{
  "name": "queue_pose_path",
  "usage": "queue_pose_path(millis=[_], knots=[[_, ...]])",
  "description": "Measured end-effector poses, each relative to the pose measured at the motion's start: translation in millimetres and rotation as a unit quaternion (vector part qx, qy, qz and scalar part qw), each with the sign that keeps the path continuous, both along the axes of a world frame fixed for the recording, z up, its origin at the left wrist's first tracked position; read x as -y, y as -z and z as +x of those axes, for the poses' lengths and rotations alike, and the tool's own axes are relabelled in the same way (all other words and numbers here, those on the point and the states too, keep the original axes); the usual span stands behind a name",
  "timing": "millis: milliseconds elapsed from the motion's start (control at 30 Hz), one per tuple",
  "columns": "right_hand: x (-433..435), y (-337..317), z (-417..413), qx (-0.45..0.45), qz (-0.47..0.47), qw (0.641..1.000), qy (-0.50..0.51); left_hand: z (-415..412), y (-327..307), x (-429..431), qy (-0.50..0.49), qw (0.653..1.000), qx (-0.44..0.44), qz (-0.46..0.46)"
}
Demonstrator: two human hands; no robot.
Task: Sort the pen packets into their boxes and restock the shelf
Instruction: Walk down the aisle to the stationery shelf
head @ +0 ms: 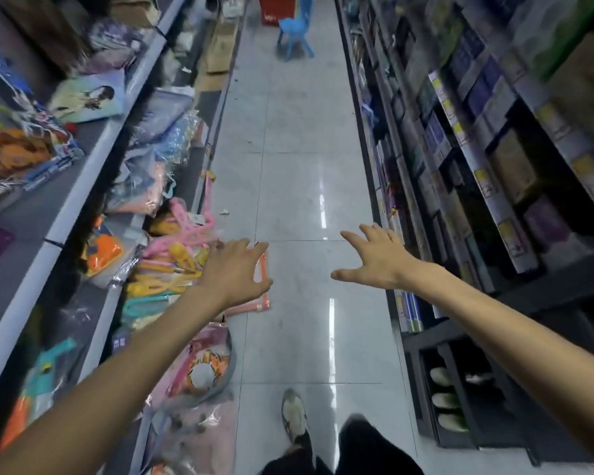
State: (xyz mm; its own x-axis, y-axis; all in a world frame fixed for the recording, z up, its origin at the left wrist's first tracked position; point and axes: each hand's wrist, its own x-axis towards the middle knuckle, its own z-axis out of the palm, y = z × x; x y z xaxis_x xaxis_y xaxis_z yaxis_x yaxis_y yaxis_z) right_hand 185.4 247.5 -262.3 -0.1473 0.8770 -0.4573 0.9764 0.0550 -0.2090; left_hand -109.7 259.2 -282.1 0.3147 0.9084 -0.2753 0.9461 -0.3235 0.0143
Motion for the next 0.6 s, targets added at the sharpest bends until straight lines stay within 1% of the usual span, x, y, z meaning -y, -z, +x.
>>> queue_pose_path(millis=[100,300,400,533,600], knots=[[-51.5,0.9,-2.7,-0.004,-0.004,1.0,0.007,-4.0,9.3,-52.7,0.001,1.0,-0.008,-0.015],[-172.5,5.3,-0.3,-0.032,-0.007,0.999,0.014,8.4,29.2,-176.0,-0.017,0.999,0.031,-0.009],[-246.3,14.5,7.7,-0.033,-0.001,0.999,0.001,23.7,36.2,-243.1,-0.023,0.999,0.039,-0.008],[-352.3,13.8,26.7,-0.055,-0.009,0.998,-0.008,51.1,30.2,-345.9,-0.043,0.997,0.068,-0.017],[-406.7,6.7,38.1,-0.044,-0.006,0.999,-0.024,64.6,23.7,-399.1,-0.044,0.997,0.058,-0.026]])
